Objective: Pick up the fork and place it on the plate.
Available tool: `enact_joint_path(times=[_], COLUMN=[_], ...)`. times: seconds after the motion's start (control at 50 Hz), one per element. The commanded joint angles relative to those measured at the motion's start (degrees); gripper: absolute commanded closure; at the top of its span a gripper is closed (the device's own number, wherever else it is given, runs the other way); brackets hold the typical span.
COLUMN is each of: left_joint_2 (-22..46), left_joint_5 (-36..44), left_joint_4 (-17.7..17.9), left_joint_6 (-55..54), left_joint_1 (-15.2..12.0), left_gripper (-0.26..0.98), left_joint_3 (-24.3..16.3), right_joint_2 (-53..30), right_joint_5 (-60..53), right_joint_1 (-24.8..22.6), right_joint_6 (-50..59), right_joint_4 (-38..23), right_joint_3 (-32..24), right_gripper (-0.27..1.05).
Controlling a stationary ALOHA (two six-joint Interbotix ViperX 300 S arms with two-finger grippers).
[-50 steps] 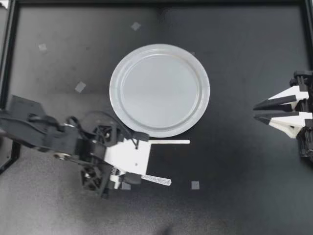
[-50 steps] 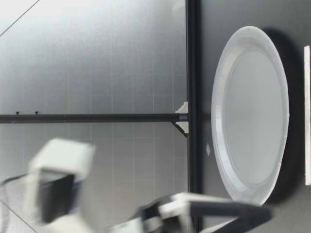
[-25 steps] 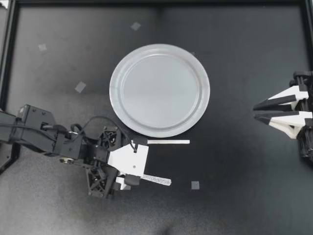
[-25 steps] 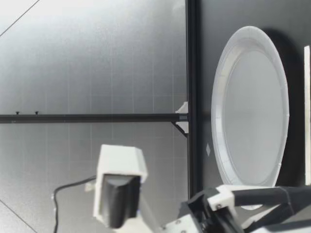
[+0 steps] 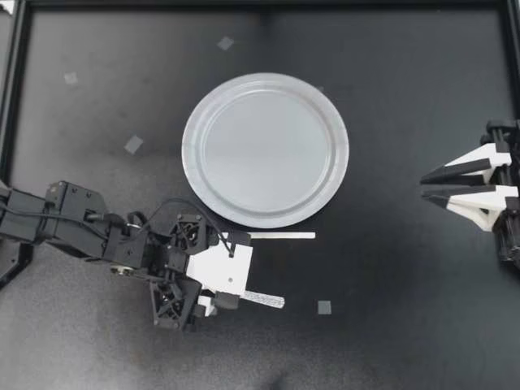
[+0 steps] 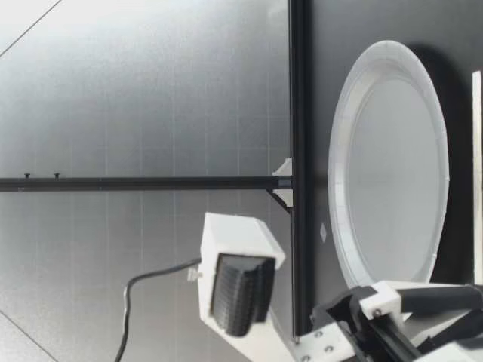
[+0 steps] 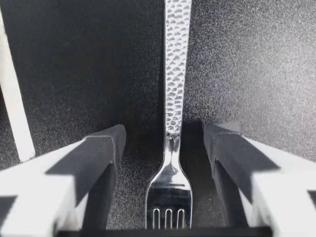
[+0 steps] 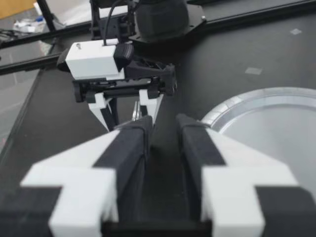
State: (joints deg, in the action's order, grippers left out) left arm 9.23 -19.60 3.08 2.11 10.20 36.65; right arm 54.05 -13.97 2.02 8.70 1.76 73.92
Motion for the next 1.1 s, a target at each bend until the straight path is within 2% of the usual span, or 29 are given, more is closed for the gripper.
enact_joint_path(times=[0.0, 0.1, 0.34, 0.46, 0.84, 1.08], left_joint_2=[-0.97, -0.79, -0.70, -0.62, -2.37, -6.24], left_joint_5=[0.53, 0.53, 0.53, 0.18, -2.64, -5.80], left_joint_4=[0.00, 0.09, 0.09, 0.00, 0.09, 0.09], left_joint_6=[0.09, 0.09, 0.18, 0.09, 0.44, 0.53], left_joint_1=[0.00, 0.00, 0.00, 0.00, 0.00, 0.00], left_gripper=[0.14, 0.17, 0.53, 0.65, 0.66, 0.66], left_joint_3=[-0.44, -0.35, -0.18, -0.09, -0.97, -3.78], right_joint_2=[-0.53, -0.44, -0.26, -0.18, 0.00, 0.00], right_joint_5=[-0.53, -0.62, -0.62, -0.62, -0.62, -0.97], right_joint_1=[0.18, 0.18, 0.18, 0.18, 0.18, 0.18], right_joint_6=[0.09, 0.09, 0.09, 0.09, 0.09, -0.09], right_joint_4=[0.00, 0.00, 0.00, 0.00, 0.00, 0.00], right_joint_3=[-0.70, -0.70, -0.53, -0.53, -0.53, -0.79], right_gripper=[0.39, 0.39, 0.39, 0.39, 0.39, 0.39])
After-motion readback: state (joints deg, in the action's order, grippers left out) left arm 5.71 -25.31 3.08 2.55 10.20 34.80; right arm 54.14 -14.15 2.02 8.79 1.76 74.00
